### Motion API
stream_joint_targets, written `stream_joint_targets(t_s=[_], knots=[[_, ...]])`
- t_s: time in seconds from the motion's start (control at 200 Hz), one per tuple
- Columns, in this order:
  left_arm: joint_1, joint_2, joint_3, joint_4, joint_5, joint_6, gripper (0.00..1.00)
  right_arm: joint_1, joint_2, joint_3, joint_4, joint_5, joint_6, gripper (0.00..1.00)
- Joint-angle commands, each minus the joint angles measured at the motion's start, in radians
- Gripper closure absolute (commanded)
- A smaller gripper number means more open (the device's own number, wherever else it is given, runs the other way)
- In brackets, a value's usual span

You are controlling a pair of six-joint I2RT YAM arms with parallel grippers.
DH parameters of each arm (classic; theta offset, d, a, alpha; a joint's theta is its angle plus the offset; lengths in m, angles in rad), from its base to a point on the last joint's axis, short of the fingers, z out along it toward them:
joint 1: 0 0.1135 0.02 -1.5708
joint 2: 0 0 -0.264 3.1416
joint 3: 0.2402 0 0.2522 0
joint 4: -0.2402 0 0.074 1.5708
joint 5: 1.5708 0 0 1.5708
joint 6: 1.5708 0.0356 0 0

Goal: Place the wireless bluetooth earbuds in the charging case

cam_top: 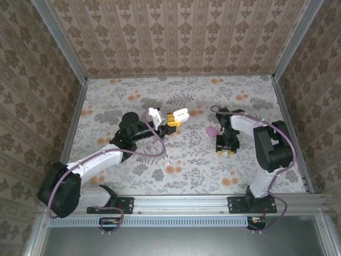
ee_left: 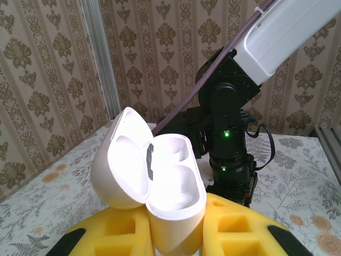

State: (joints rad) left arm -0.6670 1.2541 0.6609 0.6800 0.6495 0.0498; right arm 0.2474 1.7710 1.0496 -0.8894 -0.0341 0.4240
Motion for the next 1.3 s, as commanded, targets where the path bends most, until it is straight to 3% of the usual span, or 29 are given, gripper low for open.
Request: stream_joint_targets(t_s=[0.0, 0.33, 1.295], knots=[[-0.005, -0.030, -0.014, 0.001, -0.001, 0.008, 0.99, 0.009, -0.005, -0.026, 0.015, 0.018, 0.024, 0.58], [-0.004, -0.027, -0.014, 0.003, -0.001, 0.007, 0.99, 0.008, -0.004, -0.024, 0.006, 0.021, 0.023, 0.66], [-0.005, -0.022, -0.007, -0.006, -0.001, 0.004, 0.99, -0.002, -0.009, -0.008, 0.033, 0.054, -0.025, 0.71]])
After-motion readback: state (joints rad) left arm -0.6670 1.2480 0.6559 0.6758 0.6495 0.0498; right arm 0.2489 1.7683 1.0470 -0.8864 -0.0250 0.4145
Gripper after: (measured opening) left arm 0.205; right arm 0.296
